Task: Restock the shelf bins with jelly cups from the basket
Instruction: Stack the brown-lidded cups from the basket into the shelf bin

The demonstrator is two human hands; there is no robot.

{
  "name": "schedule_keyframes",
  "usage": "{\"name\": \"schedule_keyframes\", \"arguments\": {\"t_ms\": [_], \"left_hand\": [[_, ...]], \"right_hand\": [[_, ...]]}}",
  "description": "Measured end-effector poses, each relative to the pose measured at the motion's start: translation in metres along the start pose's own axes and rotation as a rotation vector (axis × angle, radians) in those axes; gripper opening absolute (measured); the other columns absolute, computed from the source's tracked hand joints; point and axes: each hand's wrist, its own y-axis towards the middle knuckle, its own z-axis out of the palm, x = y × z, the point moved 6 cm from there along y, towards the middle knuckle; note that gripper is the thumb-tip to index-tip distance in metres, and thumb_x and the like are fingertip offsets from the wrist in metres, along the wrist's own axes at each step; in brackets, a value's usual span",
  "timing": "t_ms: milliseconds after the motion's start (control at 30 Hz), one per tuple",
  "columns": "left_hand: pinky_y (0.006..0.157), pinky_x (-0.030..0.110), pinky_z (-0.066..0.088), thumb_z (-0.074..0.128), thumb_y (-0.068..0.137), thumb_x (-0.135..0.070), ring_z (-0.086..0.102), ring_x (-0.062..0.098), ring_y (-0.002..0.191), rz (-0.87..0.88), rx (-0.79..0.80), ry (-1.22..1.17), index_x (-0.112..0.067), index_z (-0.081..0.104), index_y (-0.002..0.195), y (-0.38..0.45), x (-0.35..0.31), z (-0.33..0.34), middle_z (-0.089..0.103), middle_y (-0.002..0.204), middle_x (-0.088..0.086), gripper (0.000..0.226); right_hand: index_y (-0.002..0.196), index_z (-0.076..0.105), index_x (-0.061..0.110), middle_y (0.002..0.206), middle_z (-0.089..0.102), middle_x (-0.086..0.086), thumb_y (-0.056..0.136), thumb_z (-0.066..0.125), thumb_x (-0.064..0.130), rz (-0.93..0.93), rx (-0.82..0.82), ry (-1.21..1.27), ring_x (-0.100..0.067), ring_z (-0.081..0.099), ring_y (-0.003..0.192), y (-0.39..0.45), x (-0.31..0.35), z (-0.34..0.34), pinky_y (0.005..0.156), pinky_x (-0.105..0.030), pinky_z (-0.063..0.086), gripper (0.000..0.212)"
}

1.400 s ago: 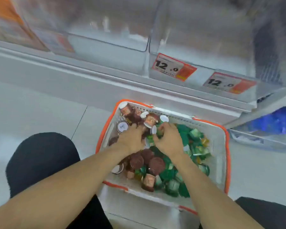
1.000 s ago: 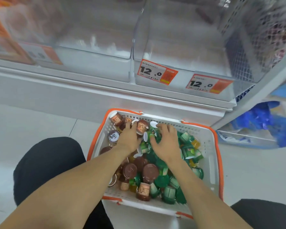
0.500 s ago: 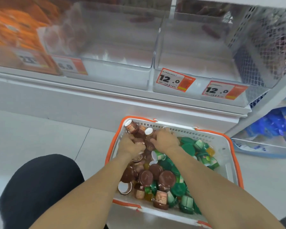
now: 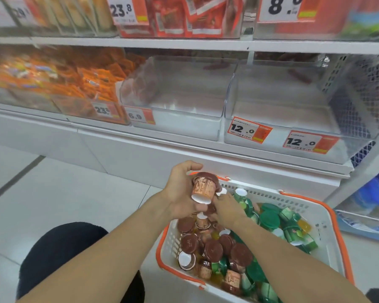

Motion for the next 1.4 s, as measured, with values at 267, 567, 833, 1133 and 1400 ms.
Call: {"name": "schedule_keyframes", "arguments": {"t_ms": [267, 567, 833, 1133, 1400], "left_hand": [[0.039, 0.015, 0.018, 0.045, 0.093, -0.04, 0.055, 0.022, 0.046, -0.066, -0.058, 0.843, -0.006, 0.064, 0.081, 0.011, -0.052, -0.004, 0.066, 0.08, 0.018, 0.041], [0.052, 0.023, 0.035, 0.034, 0.092, -0.073, 0.05, 0.007, 0.044, 0.098, 0.015, 1.053, -0.02, 0.063, 0.097, 0.034, -0.085, 0.029, 0.059, 0.07, 0.0, 0.06], [0.045, 0.029, 0.022, 0.047, 0.09, -0.066, 0.057, 0.021, 0.047, 0.269, 0.312, 0.504, -0.019, 0.071, 0.086, 0.049, -0.084, 0.079, 0.067, 0.079, 0.01, 0.053], [0.043, 0.027, 0.014, 0.037, 0.089, -0.07, 0.055, 0.025, 0.049, 0.153, 0.43, 0.359, -0.005, 0.064, 0.092, 0.05, -0.077, 0.087, 0.061, 0.085, 0.021, 0.07], [0.038, 0.02, 0.015, 0.042, 0.096, -0.037, 0.054, 0.024, 0.045, 0.167, 0.317, 0.323, -0.003, 0.064, 0.092, 0.048, -0.085, 0.076, 0.064, 0.081, 0.02, 0.041]], "right_hand": [[0.094, 0.061, 0.019, 0.089, 0.067, -0.001, 0.093, 0.062, 0.049, 0.131, -0.149, 0.597, -0.021, 0.062, 0.082, -0.011, -0.034, -0.069, 0.071, -0.035, 0.048, 0.03], [0.091, 0.056, 0.006, 0.086, 0.073, -0.008, 0.097, 0.056, 0.044, 0.03, -0.106, 0.758, -0.018, 0.073, 0.076, -0.058, -0.066, -0.25, 0.069, -0.044, 0.062, 0.038], [0.108, 0.055, -0.004, 0.09, 0.069, -0.021, 0.083, 0.066, 0.047, 0.114, -0.306, 1.45, -0.033, 0.069, 0.072, -0.09, -0.074, -0.267, 0.066, -0.046, 0.059, 0.058], [0.117, 0.066, 0.009, 0.093, 0.073, -0.02, 0.08, 0.074, 0.02, -0.003, -0.458, 1.396, -0.034, 0.064, 0.064, -0.096, -0.081, -0.294, 0.06, -0.037, 0.057, 0.039], [0.103, 0.068, 0.005, 0.083, 0.075, -0.014, 0.079, 0.079, 0.04, 0.367, -0.481, 1.058, -0.022, 0.072, 0.063, -0.028, -0.144, -0.329, 0.063, -0.034, 0.057, 0.044]]}}
